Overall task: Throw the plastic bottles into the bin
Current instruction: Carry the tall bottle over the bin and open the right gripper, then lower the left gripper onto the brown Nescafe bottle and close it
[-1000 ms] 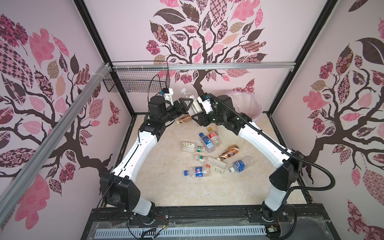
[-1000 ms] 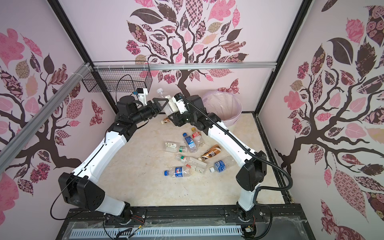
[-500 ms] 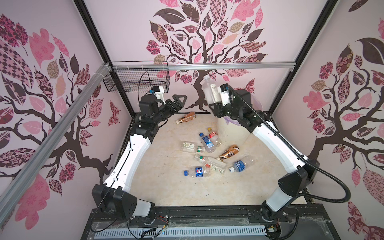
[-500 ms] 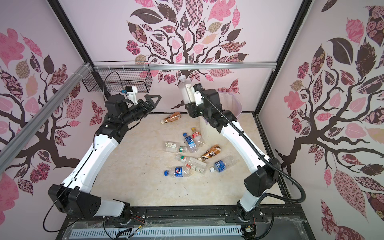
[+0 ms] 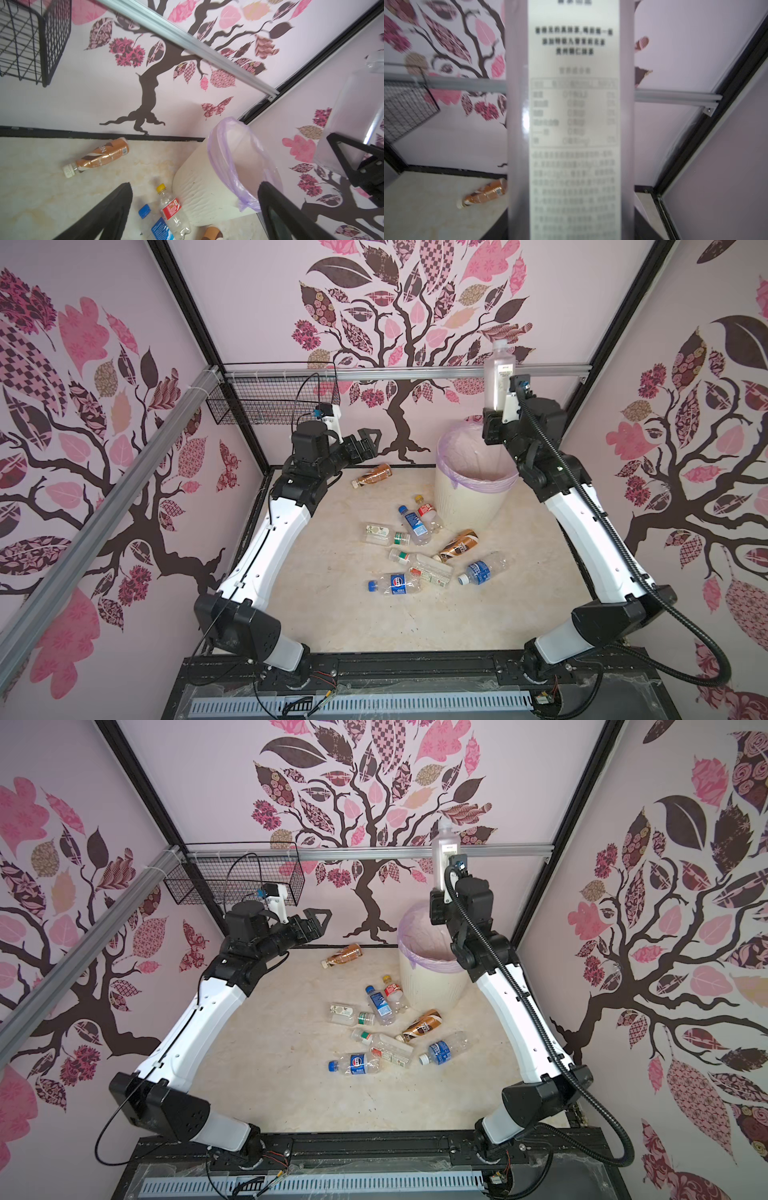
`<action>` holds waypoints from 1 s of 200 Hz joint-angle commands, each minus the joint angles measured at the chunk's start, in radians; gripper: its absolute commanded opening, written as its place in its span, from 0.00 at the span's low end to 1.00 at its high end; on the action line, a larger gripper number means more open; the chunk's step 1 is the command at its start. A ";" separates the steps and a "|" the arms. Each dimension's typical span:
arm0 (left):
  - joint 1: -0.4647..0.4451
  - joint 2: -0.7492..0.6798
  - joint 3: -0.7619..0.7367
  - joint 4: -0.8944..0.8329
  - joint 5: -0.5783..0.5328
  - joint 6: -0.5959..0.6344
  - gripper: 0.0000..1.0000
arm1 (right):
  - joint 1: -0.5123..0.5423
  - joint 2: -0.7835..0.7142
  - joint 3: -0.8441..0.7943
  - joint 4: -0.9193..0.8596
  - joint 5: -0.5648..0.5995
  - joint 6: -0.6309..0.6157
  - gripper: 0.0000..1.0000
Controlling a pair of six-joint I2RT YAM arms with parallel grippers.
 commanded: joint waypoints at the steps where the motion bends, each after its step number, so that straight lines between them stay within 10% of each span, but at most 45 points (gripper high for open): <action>1: -0.005 0.087 0.088 -0.133 -0.055 0.080 0.98 | -0.025 0.049 -0.038 -0.021 0.037 0.038 0.75; 17: -0.007 0.163 0.158 -0.219 -0.094 0.112 0.98 | -0.030 0.065 0.001 -0.045 0.032 0.031 0.99; 200: -0.021 1.029 0.871 -0.426 -0.349 0.635 0.98 | 0.021 -0.075 -0.073 0.012 -0.296 0.191 1.00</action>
